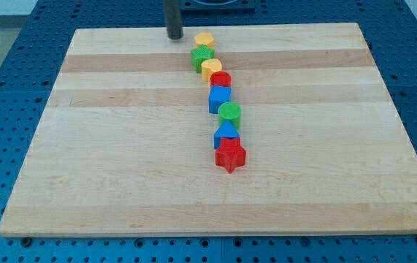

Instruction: Push the yellow hexagon closer to the yellow heart

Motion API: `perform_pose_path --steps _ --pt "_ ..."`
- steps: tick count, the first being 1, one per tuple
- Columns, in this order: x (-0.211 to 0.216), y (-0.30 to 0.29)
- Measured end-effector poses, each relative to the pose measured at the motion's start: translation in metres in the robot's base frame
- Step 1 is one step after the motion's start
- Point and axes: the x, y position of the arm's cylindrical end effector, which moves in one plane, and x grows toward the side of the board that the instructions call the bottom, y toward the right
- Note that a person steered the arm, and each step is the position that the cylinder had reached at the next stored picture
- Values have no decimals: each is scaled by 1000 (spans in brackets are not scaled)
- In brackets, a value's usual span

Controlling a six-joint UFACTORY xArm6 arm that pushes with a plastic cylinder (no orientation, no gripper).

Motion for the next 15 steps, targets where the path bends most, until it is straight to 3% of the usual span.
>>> perform_pose_path --steps 1,3,4,9,12,15 --pt "11 19" --pt "5 -53" --pt "34 -63" --pt "36 51" --pt "0 84" --pt "34 90"
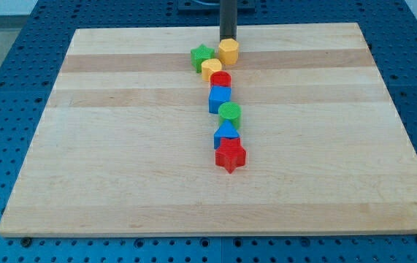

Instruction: Push the yellow hexagon closer to the yellow heart

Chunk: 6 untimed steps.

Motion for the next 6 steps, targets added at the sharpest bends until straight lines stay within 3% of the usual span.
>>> perform_pose_path --steps 4,5,6 --pt "20 4" --pt "-17 7" --pt "-47 -46"
